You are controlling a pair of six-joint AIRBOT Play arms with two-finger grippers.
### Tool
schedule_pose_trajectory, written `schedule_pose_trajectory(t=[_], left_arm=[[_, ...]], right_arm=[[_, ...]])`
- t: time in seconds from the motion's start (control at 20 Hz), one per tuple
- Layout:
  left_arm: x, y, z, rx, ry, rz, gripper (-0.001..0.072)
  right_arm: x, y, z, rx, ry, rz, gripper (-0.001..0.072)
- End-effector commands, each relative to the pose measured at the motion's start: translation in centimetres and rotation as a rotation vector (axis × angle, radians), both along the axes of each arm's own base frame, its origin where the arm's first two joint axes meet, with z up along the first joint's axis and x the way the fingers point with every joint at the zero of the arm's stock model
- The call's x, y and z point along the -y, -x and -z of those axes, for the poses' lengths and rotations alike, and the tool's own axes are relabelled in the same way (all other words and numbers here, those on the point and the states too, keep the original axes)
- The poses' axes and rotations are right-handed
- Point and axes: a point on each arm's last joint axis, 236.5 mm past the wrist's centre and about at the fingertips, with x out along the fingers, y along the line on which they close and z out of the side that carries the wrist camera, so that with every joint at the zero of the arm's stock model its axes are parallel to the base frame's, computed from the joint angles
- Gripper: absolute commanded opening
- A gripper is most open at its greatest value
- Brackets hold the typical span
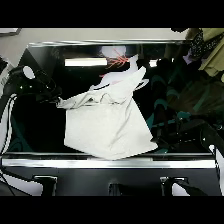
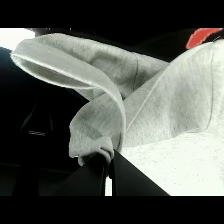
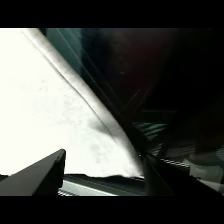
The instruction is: Fold the clothes and pants, and hang the long-sleeved shirts on hangers.
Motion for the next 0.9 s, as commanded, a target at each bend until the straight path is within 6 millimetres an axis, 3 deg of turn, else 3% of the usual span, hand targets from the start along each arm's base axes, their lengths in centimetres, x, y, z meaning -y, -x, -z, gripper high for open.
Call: schedule_pose_trajectory(t=[0.0,0.05,0.15,0.3,0.4,0.5,0.55,0.7,0.85], left_arm=[[0.0,0.0,0.0,0.001,0.000,0.000,0.0019],[0.0,0.0,0.0,0.001,0.000,0.000,0.0019],[0.0,0.0,0.0,0.001,0.000,0.000,0.0019],[0.0,0.0,0.0,0.001,0.000,0.001,0.0020],[0.0,0.0,0.0,0.001,0.000,0.000,0.0019],[0.0,0.0,0.0,-0.002,0.000,0.001,0.0019],[0.0,0.1,0.0,-0.006,0.000,0.002,0.0019],[0.0,0.8,-0.1,-0.027,-0.001,0.017,0.0019],[0.0,1.9,-0.5,-0.060,-0.001,0.050,0.0019]], right_arm=[[-0.4,-0.4,-0.1,0.020,-0.016,0.009,0.0471],[-0.5,-0.2,-0.1,0.014,-0.022,0.003,0.0417],[-0.7,0.3,-0.3,-0.004,-0.035,-0.009,0.0404],[-1.3,1.8,0.3,-0.047,-0.053,-0.011,0.0306],[-1.7,3.2,0.9,-0.081,-0.068,-0.014,0.0285],[-2.1,3.8,0.8,-0.084,-0.091,-0.042,0.0058],[-2.0,3.4,0.5,-0.066,-0.087,-0.048,0.0033],[-0.6,-0.9,-1.8,0.040,-0.037,-0.033,0.0032],[3.2,-8.3,-7.0,0.227,0.107,0.017,0.0032]])
